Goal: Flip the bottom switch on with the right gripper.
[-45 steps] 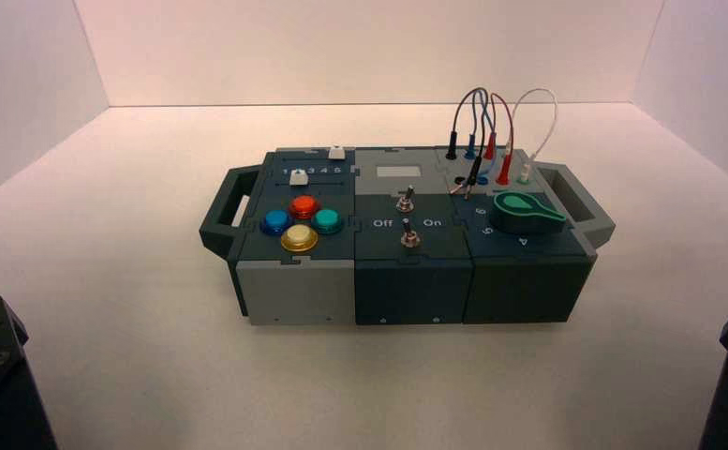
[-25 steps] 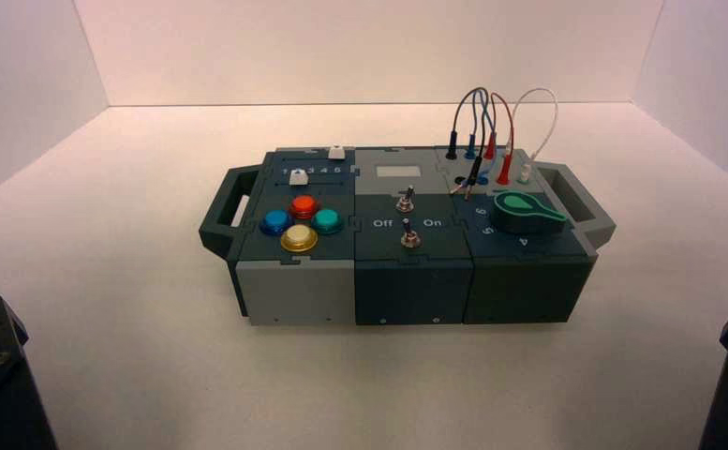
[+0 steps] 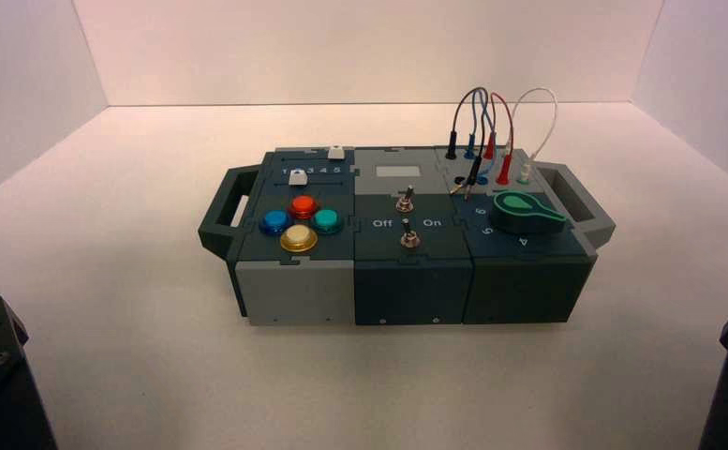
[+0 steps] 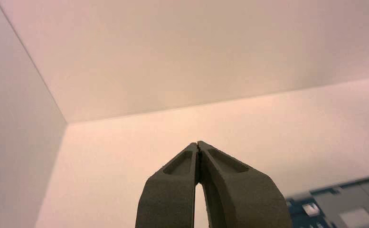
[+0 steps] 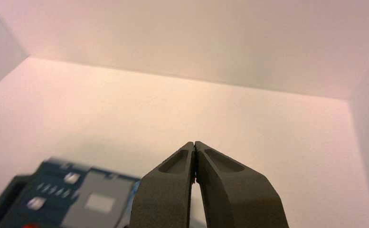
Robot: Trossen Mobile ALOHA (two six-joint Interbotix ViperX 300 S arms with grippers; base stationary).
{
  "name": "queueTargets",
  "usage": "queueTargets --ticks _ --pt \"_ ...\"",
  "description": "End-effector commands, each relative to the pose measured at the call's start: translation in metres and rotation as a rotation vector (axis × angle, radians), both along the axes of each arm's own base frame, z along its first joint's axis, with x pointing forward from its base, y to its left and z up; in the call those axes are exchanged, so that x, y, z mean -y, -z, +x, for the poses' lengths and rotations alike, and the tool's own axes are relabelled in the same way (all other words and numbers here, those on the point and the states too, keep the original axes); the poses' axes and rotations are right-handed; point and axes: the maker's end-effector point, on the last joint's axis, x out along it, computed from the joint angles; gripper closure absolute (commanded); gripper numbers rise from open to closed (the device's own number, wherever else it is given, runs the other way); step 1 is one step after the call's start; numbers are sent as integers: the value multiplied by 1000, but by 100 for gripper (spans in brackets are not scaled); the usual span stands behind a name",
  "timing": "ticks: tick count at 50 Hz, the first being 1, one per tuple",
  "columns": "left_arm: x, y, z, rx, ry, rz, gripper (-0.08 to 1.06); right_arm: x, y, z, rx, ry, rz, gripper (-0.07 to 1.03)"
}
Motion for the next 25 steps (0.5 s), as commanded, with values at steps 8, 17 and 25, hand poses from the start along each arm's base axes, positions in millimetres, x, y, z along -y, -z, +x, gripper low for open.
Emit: queueTargets --ticks 8,17,25 --pt "18 -4 -2 -122 73 3 101 -36 -4 -8 -116 -110 26 99" --pt "33 26 -8 -280 100 -46 101 -59 19 -20 -250 -169 62 99" --pt "50 54 -15 -414 128 -96 101 -79 42 -34 -364 -233 49 99"
